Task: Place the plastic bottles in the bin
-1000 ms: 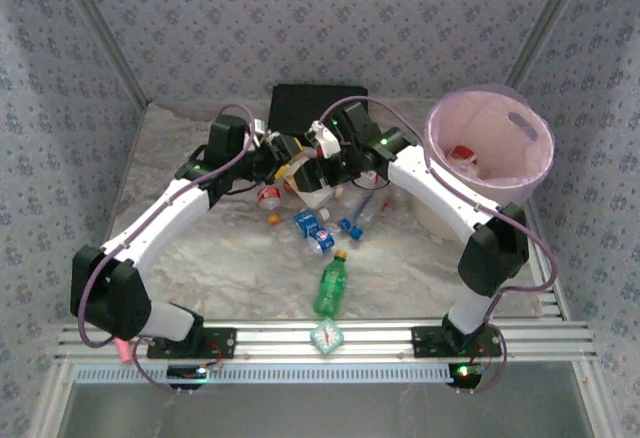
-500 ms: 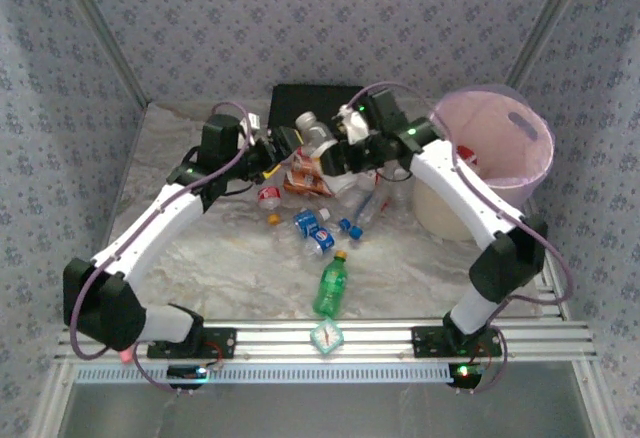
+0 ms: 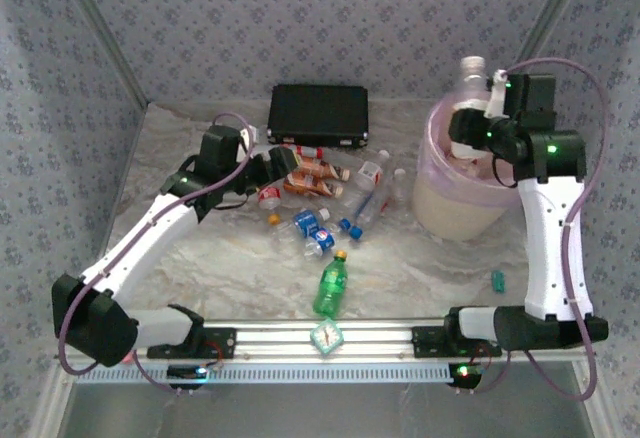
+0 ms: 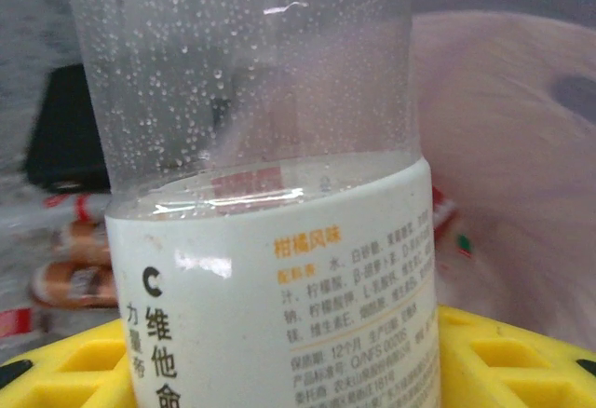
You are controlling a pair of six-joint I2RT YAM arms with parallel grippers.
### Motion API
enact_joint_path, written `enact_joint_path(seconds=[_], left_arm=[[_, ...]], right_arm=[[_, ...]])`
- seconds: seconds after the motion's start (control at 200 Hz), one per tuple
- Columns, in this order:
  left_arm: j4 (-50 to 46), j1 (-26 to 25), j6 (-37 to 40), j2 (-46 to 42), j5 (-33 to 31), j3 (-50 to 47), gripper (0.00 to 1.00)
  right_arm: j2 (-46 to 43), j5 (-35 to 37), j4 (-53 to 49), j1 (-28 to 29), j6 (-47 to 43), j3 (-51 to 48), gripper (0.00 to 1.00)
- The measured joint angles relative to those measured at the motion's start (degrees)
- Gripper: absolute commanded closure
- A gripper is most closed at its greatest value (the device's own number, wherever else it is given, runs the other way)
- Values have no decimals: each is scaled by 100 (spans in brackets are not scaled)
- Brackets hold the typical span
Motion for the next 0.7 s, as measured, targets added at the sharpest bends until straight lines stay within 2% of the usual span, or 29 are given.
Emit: enact_joint_path(seconds=[0.11,0.215,0.585,0.7], left_arm=[[-39,0,55,-46,-24,-37,11],[-98,-22,136,-11,-44,-37,12],[-522,-326,323,247,7,179,14],[-573,-367,343,245,4,221,14]], right_arm=[[37,24,-70,-542,-42,-348,89],[166,24,-173,-811,-63,-619,92],[885,50,-39,-791,-101,-1375,91],[1067,94,238,-787,-98,-1537,88]])
